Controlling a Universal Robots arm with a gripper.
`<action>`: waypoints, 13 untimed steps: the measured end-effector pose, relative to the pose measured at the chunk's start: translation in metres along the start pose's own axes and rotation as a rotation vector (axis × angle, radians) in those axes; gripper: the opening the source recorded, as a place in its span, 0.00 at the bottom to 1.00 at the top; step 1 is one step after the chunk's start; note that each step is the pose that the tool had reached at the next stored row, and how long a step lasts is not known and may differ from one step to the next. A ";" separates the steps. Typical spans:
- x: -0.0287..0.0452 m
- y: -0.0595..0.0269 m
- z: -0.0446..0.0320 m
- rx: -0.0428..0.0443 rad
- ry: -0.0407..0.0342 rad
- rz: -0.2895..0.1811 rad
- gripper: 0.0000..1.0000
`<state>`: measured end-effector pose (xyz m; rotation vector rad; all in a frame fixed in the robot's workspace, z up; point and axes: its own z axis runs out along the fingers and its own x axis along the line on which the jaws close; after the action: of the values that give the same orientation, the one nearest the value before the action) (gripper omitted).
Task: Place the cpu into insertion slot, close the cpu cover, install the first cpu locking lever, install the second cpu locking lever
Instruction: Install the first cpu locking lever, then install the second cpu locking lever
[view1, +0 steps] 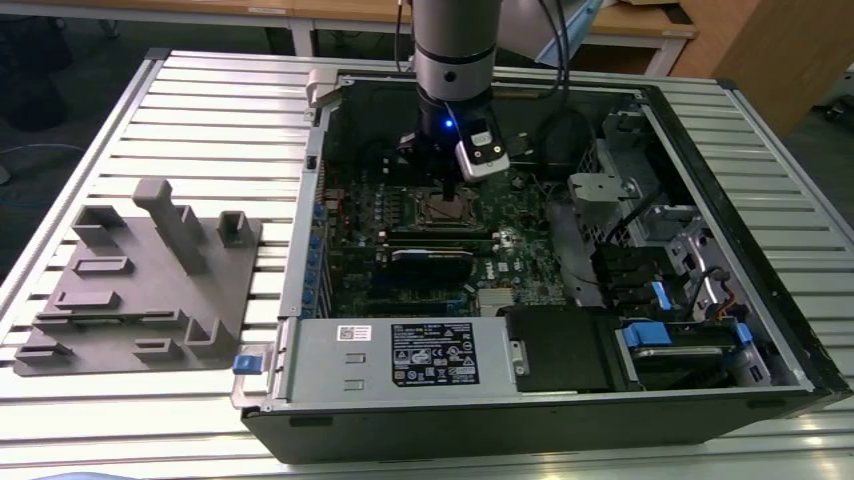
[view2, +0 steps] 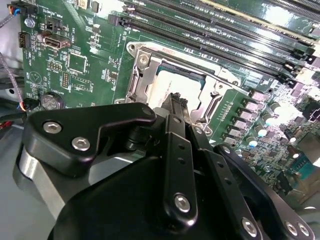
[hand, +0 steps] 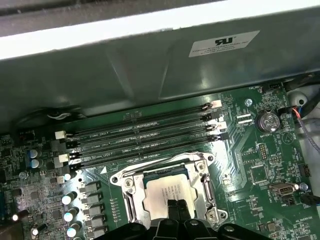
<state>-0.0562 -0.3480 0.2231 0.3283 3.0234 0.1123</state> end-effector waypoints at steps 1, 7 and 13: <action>0.0000 0.0000 0.0000 0.0000 0.0000 0.000 0.11; -0.0001 0.0000 -0.0012 0.0005 0.0002 0.000 0.11; -0.0002 0.0001 -0.0018 0.0001 0.0000 0.000 0.11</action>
<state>-0.0562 -0.3480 0.2250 0.3284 3.0234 0.1122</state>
